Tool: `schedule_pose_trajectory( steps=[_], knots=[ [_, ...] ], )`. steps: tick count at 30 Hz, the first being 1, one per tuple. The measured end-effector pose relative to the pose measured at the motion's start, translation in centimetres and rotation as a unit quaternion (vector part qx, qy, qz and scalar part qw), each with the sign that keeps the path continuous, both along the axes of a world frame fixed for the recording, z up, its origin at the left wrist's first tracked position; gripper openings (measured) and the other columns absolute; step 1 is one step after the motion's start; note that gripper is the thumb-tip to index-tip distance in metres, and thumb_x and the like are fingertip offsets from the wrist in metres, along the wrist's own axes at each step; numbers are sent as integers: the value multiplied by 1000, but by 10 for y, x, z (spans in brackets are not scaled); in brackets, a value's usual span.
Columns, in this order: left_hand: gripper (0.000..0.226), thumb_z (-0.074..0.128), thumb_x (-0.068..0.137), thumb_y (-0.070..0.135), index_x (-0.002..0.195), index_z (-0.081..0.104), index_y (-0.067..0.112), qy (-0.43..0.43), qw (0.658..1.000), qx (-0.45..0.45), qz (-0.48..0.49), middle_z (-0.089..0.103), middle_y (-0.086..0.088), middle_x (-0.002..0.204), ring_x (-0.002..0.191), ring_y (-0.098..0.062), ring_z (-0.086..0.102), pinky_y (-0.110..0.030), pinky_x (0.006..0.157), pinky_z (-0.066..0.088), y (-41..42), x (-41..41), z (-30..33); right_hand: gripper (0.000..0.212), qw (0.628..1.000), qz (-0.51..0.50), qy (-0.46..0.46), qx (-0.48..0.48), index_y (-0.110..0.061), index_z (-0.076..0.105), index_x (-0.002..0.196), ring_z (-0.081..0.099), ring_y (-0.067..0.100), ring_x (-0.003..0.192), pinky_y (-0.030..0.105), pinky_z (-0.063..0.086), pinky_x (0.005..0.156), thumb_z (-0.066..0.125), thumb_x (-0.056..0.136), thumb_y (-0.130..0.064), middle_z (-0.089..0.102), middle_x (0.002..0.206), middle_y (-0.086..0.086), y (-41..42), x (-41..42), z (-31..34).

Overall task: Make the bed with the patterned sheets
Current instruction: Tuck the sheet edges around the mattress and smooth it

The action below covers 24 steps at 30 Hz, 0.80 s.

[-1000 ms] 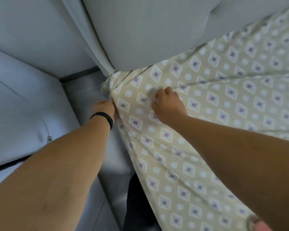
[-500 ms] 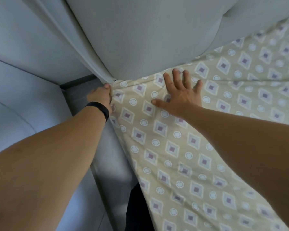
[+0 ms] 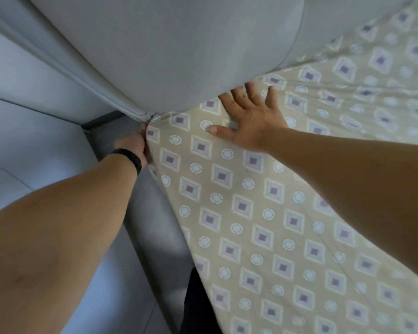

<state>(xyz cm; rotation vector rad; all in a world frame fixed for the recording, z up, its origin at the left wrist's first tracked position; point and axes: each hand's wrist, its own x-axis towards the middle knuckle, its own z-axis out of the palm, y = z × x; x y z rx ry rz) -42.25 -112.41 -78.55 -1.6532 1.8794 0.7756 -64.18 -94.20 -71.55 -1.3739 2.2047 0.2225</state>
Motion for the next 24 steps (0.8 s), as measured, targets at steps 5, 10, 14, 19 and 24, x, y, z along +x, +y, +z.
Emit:
schedule_pose_trajectory(
  steps=[5, 10, 14, 19, 24],
  knots=[
    [42, 57, 101, 23, 138, 49, 5, 35, 994, -78, 75, 55, -15, 139, 132, -31, 50, -39, 107, 44, 36, -5, 32, 77, 997, -50, -50, -12, -32, -1, 162, -13, 20, 156, 48, -5, 126, 14, 98, -72, -14, 169, -6, 85, -3, 30],
    [57, 41, 106, 33, 155, 29, 8, 115, 923, -123, 347, 36, -16, 158, 142, -32, 40, -42, 115, 34, 89, -19, 82, 80, 993, -90, -69, 23, -32, -9, 161, -17, 19, 155, 46, -6, 126, 18, 98, -72, -21, 167, -8, 172, 19, 86],
    [65, 42, 105, 35, 158, 15, 8, 43, 972, -77, 216, 19, -14, 164, 149, -32, 24, -43, 121, 18, 154, -35, 130, 78, 988, -120, -93, 6, -33, -9, 161, -19, 18, 154, 45, -6, 126, 18, 98, -72, -23, 166, -8, 222, 37, 133],
    [52, 46, 102, 32, 149, 36, 11, 57, 997, -12, 43, 38, -16, 152, 133, -39, 43, -51, 107, 41, 268, -65, 171, 71, 966, -239, -92, 24, -30, 7, 162, -13, 22, 156, 46, -3, 127, 32, 102, -58, -16, 169, -3, 335, 57, 172],
    [35, 53, 99, 22, 134, 51, 16, 132, 975, 128, -128, 58, -8, 126, 97, -26, 55, -35, 80, 44, 435, -92, 179, 59, 894, -434, -71, 88, -21, 31, 155, 11, 26, 155, 43, 9, 126, 48, 100, -37, 17, 167, 5, 514, 87, 175]
  ],
)
